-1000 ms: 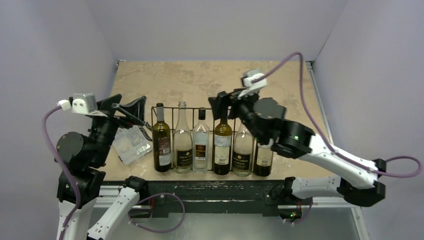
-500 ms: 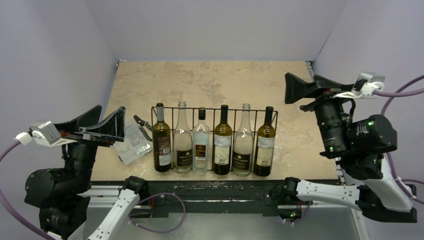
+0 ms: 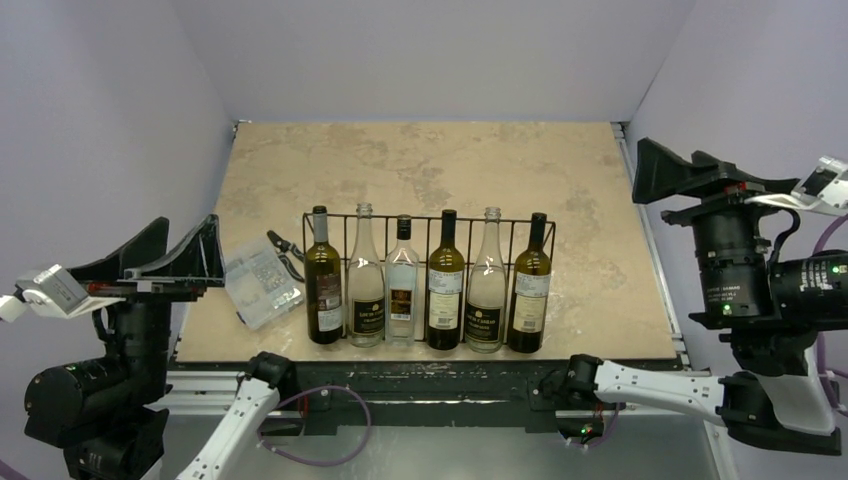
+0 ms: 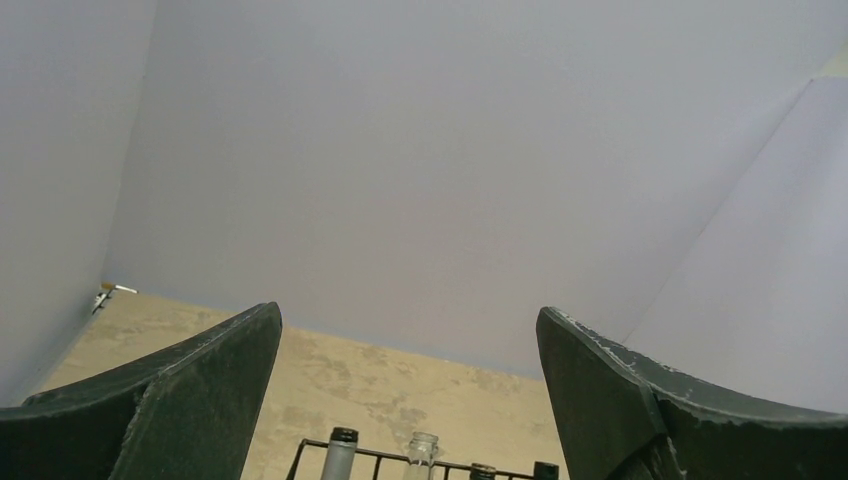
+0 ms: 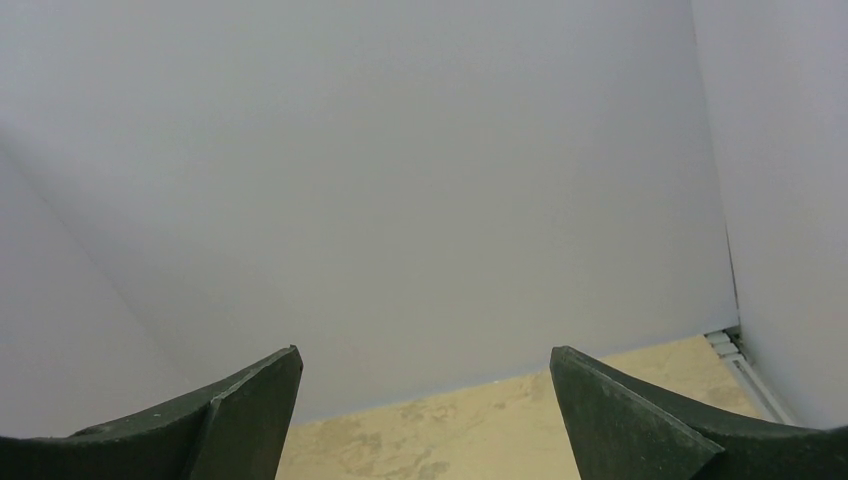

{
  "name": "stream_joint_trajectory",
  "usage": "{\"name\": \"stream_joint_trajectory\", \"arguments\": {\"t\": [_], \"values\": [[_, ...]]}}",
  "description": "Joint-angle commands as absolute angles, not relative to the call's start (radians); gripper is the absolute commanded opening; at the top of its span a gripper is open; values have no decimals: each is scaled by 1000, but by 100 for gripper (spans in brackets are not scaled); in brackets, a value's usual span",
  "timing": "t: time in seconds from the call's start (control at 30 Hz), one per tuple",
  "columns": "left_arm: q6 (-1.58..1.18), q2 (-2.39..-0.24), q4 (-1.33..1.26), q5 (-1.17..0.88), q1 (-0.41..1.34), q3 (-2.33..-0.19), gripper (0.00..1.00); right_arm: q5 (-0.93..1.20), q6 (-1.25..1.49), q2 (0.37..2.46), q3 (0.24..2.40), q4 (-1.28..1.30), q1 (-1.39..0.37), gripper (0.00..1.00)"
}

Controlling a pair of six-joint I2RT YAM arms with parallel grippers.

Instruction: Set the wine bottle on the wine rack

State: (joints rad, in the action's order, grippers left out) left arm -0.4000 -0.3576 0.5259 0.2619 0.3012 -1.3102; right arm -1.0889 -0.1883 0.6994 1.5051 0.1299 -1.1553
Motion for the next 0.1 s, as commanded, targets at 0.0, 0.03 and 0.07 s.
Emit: {"name": "stream_joint_trajectory", "arguments": {"t": [0.0, 0.03, 0.07], "values": [[-377, -371, 493, 284, 296, -1319, 100, -1063, -222, 697, 1484, 117, -1154, 99], [-377, -371, 495, 284, 296, -1317, 100, -1060, -225, 700, 1485, 123, -1154, 99], [-378, -370, 491, 286, 296, -1312, 100, -1053, -221, 699, 1482, 126, -1154, 99]]}}
